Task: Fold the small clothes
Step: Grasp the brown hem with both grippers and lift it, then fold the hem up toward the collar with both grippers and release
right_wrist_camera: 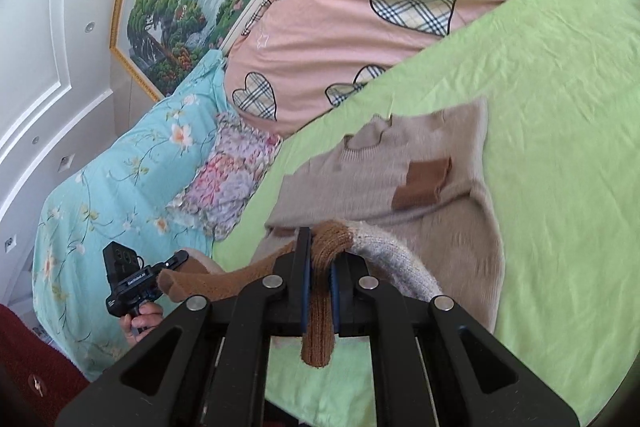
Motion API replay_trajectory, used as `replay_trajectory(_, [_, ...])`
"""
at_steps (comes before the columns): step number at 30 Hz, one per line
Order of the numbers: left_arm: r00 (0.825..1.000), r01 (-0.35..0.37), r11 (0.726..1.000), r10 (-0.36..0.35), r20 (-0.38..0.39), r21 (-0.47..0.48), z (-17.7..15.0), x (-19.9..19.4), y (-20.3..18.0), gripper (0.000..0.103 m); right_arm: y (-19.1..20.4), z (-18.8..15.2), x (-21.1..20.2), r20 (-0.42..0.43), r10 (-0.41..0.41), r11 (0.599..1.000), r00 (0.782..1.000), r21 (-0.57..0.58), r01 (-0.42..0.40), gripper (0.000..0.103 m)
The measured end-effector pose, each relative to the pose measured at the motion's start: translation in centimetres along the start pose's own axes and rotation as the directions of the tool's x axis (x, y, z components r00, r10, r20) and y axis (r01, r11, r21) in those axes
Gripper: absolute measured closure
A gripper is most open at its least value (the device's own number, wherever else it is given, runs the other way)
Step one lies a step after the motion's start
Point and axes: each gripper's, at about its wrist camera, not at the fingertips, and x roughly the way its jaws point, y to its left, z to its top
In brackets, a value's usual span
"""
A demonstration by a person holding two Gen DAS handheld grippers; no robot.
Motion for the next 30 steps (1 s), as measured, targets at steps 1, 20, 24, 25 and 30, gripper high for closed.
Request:
replay_trajectory(1, [1.000,-0.006,1.000,0.006,0.001,0.001,0.6,0.6,0.1,0.096,-0.1,0.7,0.5,0.006,-0.013,1.000,1.000,-0.008,0.013,0.094])
replay_trajectory(20, [0.991,-0.130,0.985,0.125,-0.052,-0.110,9.7,17.1,5.5,0.096,-8.4,10.4,12.1,-0.007,-0.181,0.983,0.983,0.031,0.181,0.094])
replay_trajectory(24, [0.976,-0.195,0.973,0.181,-0.121,-0.125,9.2,21.4,7.7,0.096,-10.9,9.9,15.6,-0.092,-0.276,0.960,0.957,0.024,0.279,0.094])
replay_trajectory(25, [0.972,-0.210,0.970,0.193,-0.134,-0.126,9.0,22.3,8.2,0.096,-11.2,9.7,16.1,-0.102,-0.291,0.956,0.951,0.020,0.294,0.094])
replay_trajectory(30, [0.961,-0.234,0.965,0.211,-0.179,-0.120,8.3,24.0,9.4,0.094,-11.9,9.6,17.0,-0.139,-0.328,0.943,0.934,0.007,0.332,0.094])
